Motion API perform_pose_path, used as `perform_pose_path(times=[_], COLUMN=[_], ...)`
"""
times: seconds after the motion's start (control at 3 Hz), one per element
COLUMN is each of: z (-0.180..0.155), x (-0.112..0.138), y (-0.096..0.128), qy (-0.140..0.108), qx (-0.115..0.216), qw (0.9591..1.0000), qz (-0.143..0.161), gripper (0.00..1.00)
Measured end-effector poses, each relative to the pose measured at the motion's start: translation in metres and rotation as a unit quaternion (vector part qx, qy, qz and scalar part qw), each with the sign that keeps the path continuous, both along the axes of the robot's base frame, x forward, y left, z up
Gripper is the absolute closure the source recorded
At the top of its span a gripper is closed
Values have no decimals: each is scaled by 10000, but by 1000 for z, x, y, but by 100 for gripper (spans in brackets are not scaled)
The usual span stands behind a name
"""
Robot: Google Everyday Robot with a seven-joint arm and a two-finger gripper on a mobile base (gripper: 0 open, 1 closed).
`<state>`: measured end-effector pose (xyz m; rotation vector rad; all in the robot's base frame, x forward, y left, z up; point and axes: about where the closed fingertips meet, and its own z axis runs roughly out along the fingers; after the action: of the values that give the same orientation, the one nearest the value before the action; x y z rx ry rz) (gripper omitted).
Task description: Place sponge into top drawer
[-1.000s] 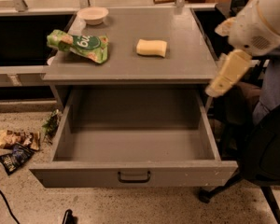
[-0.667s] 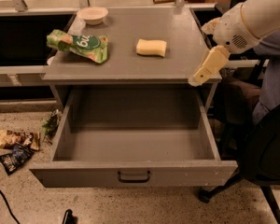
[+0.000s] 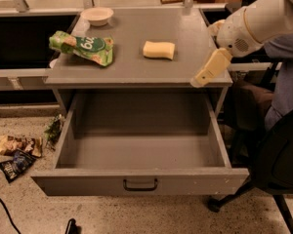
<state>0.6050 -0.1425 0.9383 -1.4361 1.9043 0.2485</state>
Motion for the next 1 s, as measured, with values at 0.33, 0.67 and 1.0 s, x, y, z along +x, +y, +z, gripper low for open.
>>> perform_pose_path(times=[0.33, 0.67, 1.0], z=[-10, -26, -38], x=[48, 93, 126], y=[13, 27, 41], qy=[-323, -570, -640], qx=[302, 673, 867], qw=[9988, 9953, 9923], qz=[-187, -390, -617], gripper=[0, 0, 0])
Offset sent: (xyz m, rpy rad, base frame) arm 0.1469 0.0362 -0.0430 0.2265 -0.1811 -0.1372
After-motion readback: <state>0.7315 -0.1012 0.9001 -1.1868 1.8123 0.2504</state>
